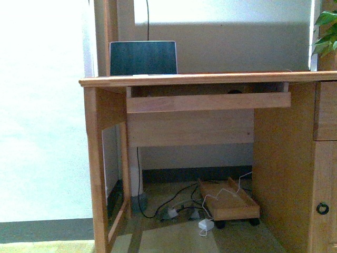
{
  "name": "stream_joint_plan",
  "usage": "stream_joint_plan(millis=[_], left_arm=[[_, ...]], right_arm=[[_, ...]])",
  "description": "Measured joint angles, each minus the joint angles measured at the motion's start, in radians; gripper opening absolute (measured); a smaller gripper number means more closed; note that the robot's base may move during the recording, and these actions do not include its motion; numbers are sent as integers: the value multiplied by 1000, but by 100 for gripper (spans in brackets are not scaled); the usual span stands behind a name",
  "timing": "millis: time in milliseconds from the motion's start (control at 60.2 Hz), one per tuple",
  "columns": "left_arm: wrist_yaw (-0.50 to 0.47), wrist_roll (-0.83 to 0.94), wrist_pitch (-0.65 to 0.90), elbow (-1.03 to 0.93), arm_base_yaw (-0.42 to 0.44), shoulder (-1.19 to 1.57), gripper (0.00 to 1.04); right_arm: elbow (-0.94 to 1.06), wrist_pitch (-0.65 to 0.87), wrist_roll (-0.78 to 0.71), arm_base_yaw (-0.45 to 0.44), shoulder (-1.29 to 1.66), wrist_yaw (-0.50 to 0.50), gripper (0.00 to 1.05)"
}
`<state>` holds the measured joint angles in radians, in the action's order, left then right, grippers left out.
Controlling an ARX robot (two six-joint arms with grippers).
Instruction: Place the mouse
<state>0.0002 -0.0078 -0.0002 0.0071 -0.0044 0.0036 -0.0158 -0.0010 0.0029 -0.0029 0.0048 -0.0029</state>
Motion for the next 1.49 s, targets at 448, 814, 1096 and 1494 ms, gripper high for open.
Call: stream_joint_plan(millis=[448, 814, 1096, 1494], left_arm=[[0, 0, 0, 0, 0, 0, 97], [0, 0, 0, 0, 0, 0, 97], [0, 0, 0, 0, 0, 0, 97], [0, 0, 0, 0, 0, 0, 97]], right_arm=[[0, 0, 0, 0, 0, 0, 97], [0, 0, 0, 0, 0, 0, 97], [0, 0, 0, 0, 0, 0, 97], [0, 0, 0, 0, 0, 0, 97]])
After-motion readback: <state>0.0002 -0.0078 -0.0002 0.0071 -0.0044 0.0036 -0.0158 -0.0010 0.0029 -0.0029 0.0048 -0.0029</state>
